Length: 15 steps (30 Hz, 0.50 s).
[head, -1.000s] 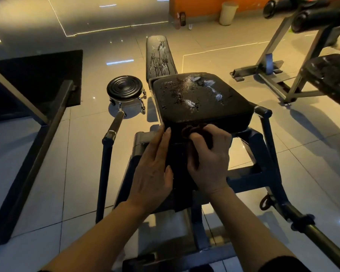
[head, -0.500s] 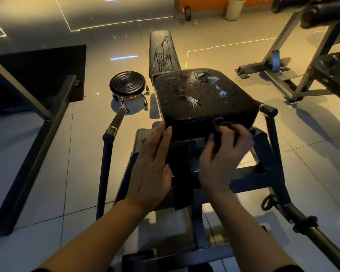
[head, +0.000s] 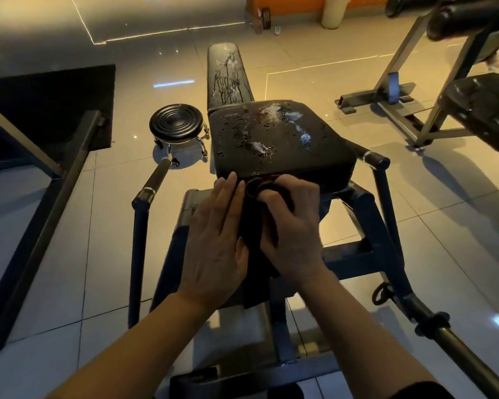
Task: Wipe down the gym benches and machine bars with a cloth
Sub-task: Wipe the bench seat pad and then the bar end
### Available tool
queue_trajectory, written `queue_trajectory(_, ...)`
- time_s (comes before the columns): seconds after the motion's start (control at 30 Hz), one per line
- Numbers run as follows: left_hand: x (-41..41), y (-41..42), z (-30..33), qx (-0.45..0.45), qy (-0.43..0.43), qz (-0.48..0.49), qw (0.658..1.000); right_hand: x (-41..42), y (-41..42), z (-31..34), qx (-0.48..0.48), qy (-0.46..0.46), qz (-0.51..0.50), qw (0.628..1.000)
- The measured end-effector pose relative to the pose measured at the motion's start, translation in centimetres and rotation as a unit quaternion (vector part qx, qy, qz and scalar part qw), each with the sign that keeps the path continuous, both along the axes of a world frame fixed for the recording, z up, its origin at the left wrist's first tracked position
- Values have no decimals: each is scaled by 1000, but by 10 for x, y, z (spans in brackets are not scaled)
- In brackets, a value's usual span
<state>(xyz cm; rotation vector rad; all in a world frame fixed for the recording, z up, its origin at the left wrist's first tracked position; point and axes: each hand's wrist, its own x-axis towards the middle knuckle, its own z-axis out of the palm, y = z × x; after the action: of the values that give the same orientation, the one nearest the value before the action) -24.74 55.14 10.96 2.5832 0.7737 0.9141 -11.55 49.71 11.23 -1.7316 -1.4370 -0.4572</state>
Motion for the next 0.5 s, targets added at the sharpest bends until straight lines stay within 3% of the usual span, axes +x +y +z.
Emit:
queue_trajectory(0.17,8,-2,2,51,25,10,998,27,-12,6,78,169,-170,968)
queue_trajectory(0.33,16,-13,-3,10,4,36,999,-8,-23,-20,-89,73,6,993)
queue_trajectory(0.5,14,-11,-3,15,17,35,999,-3,-52,-17,20,220,-111,969)
